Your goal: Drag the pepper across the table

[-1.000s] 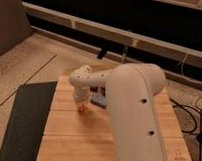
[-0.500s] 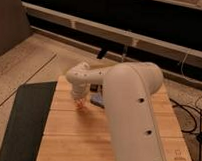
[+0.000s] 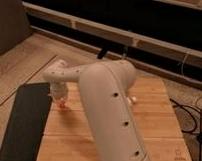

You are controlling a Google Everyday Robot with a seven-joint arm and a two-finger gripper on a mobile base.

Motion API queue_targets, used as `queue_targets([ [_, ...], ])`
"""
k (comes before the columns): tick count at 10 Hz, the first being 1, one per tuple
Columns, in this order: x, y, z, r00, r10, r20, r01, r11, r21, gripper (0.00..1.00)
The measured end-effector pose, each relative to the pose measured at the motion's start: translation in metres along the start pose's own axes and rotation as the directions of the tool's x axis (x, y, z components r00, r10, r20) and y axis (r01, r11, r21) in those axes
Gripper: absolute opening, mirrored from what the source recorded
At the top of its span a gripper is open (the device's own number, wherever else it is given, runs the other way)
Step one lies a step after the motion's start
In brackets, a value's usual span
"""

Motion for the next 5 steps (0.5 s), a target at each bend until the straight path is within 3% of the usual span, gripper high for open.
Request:
queue_targets([
  [2,-0.03,0.042,0.004,0.993,-0.114,0.003,0.114,0.993,-0.029,0.0],
  [4,-0.057,0.091,-0.002,0.973,-0.231,0.027,0.232,0.97,-0.066,0.0],
  [5,-0.062,0.102,-0.003,0.966,-0.256,0.037,0.258,0.963,-0.076,0.0],
])
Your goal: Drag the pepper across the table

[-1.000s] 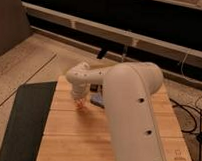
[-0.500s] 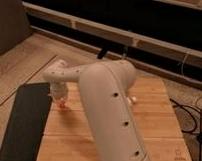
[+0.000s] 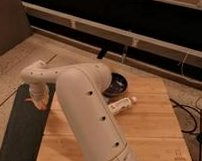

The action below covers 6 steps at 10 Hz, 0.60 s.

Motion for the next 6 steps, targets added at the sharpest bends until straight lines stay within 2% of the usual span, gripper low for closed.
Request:
queue_targets([
  [1,-0.0001,0.0002,-0.0004,1.0,-0.002,-0.001,0.002,1.0,0.0,0.04],
  [6,0.0009,-0.0008,-0.0001,1.0,-0.001,-0.003,0.001,1.0,0.001,0.57],
])
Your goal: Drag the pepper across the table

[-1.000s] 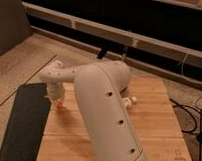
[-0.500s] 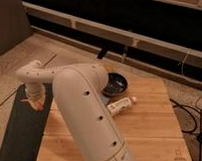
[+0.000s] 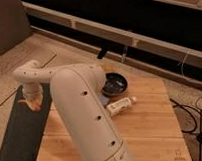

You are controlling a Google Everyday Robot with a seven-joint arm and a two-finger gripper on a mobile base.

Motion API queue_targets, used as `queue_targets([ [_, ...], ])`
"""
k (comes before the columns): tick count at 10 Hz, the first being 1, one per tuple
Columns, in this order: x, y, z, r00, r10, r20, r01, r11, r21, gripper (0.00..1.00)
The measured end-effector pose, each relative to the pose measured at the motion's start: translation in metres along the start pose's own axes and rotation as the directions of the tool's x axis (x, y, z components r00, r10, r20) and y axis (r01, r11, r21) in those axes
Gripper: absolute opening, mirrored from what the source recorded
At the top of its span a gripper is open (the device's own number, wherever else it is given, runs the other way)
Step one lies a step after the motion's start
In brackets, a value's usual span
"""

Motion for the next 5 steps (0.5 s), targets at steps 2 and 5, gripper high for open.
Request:
queue_targets([
  [2,0.0,0.0001,0.0004,1.0,0.0,0.0,0.0,1.0,0.0,0.77],
  [5,0.0003,-0.0004,0.0007,1.0,0.001,0.0,-0.001,1.0,0.0,0.8],
])
